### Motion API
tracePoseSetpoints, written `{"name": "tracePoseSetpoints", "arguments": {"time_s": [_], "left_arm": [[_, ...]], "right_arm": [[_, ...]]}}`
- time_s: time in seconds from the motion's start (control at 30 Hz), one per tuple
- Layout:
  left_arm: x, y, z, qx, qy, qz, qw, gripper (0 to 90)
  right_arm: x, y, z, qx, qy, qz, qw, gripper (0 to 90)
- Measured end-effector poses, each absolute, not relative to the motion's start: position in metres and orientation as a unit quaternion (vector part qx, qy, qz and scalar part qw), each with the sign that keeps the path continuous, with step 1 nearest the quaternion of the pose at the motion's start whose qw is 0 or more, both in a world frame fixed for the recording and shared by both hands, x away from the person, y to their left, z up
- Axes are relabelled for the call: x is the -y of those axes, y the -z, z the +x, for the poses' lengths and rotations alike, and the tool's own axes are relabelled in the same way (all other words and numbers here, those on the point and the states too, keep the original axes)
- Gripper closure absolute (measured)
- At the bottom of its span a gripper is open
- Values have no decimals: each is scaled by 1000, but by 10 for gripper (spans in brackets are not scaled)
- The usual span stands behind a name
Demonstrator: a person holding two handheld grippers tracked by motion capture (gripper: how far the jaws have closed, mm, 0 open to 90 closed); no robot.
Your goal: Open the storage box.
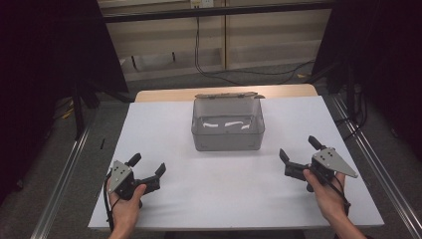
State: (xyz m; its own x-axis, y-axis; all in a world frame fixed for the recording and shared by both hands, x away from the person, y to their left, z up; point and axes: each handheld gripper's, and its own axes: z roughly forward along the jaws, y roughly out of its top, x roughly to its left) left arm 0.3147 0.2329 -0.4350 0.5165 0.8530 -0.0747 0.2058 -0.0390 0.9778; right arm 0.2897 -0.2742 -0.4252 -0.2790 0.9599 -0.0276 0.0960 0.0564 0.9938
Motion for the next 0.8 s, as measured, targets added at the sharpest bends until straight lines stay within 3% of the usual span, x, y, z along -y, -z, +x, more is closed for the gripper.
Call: {"name": "tracePoseSetpoints", "arguments": {"time_s": [0.47, 0.8], "left_arm": [[-240, 439, 299, -412, -292, 654, 563, 43], [-241, 444, 304, -425, -272, 656, 561, 43]], "right_arm": [[294, 442, 254, -592, -508, 462, 422, 0], [293, 447, 255, -591, -508, 465, 420, 0]]}}
